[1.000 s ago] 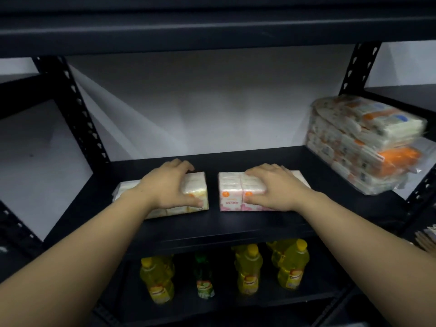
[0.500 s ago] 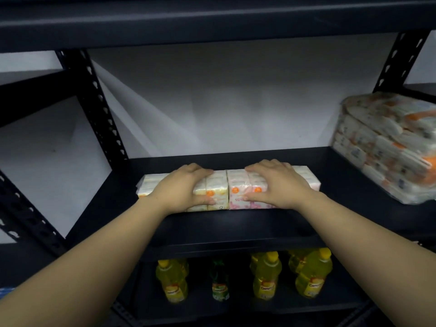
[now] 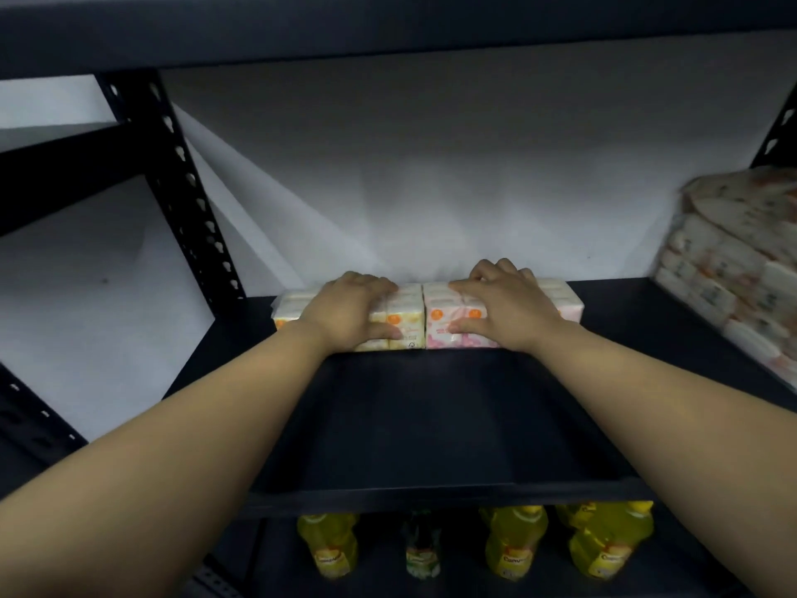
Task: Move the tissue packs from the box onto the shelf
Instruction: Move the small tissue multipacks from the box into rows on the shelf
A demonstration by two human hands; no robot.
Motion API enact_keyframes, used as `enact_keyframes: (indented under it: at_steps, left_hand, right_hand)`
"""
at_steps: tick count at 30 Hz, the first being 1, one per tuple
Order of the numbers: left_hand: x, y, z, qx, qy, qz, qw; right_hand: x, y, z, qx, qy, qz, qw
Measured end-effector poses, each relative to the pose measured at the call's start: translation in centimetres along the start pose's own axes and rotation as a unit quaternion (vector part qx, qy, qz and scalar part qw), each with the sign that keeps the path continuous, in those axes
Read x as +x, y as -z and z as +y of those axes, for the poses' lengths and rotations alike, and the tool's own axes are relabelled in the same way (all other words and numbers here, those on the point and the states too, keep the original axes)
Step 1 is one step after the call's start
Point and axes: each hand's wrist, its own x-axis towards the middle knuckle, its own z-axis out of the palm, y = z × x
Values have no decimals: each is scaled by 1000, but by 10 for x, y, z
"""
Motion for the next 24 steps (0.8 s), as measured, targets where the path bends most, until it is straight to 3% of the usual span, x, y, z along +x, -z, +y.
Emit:
enact_keyframes:
  at_steps: [4,18,24]
  left_hand:
    - [18,-3,-11,51,26,38,998]
    - [57,-8,-19,31,69,22,997]
    - [55,-7,-17,38,73,11,997]
  right_hand:
    - [23,-7,-2,1,-14,8,1000]
    - [64,-26,-1,49,-60,29,997]
    - [63,-24,-1,13,-45,14,999]
